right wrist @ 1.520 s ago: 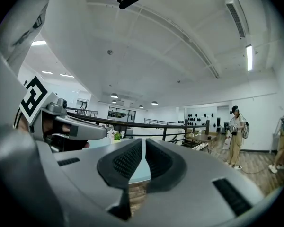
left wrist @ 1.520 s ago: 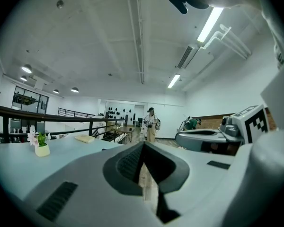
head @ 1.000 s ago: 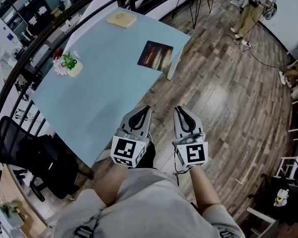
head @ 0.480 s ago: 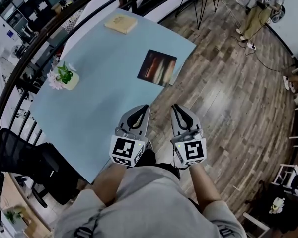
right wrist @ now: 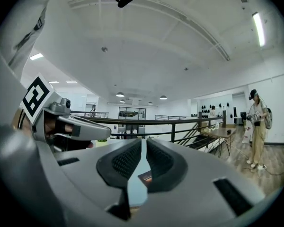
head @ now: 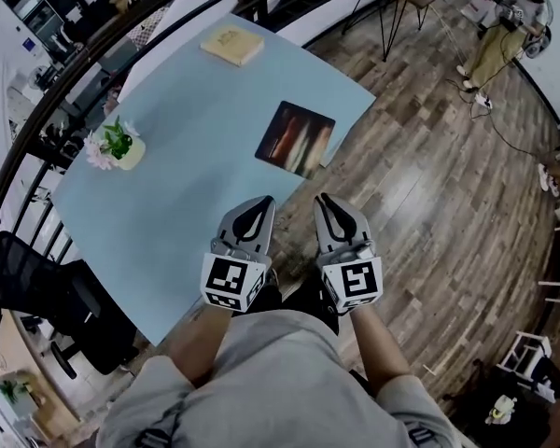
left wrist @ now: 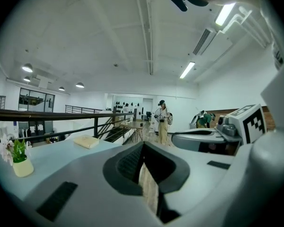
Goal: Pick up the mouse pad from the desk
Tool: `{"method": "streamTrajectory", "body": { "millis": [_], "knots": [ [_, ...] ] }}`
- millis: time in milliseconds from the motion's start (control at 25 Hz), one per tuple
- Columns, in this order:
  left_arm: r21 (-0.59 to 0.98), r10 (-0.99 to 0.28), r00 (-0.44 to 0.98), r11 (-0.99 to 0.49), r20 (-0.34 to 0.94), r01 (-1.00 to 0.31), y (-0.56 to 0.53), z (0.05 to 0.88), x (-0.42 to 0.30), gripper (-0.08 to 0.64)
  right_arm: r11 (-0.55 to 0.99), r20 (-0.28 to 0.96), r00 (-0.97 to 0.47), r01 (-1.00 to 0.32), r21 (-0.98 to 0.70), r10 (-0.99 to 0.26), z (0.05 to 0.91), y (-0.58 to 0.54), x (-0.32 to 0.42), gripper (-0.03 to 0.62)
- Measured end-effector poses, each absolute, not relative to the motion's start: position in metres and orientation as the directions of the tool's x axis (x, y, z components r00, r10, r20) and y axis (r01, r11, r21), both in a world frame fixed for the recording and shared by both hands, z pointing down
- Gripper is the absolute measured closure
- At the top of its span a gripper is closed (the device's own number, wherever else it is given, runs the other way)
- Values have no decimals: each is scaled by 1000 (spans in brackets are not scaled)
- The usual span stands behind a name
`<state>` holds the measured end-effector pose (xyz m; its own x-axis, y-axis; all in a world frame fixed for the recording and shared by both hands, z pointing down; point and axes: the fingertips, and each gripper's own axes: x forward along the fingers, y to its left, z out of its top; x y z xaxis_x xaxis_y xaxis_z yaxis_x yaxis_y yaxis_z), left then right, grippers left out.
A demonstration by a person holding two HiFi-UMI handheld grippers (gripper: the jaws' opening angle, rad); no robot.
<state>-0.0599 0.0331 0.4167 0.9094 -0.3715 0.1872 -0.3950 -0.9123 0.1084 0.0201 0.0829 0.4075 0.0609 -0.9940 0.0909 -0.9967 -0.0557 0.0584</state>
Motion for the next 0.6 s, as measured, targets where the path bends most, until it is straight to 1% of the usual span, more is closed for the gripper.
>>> {"method": "streamTrajectory", "body": {
  "millis": [80,200,400,600],
  "knots": [
    [107,-402,895,-898,193,-427,28,420,-48,548,-20,109,26,-998,55,-994,412,77,33,552],
    [107,-462,864,-866,202,-488,20,422,-32,548,47,87,-42,-997,54,-995,411,66,52,552],
    [98,-550,805,-809,221,-580,13,423,0,549,147,92,-143,-989,34,-985,413,53,92,551],
    [105,-600,762,-765,244,-636,21,433,41,548,242,98,-237,-969,44,-967,416,47,134,549]
  ]
}}
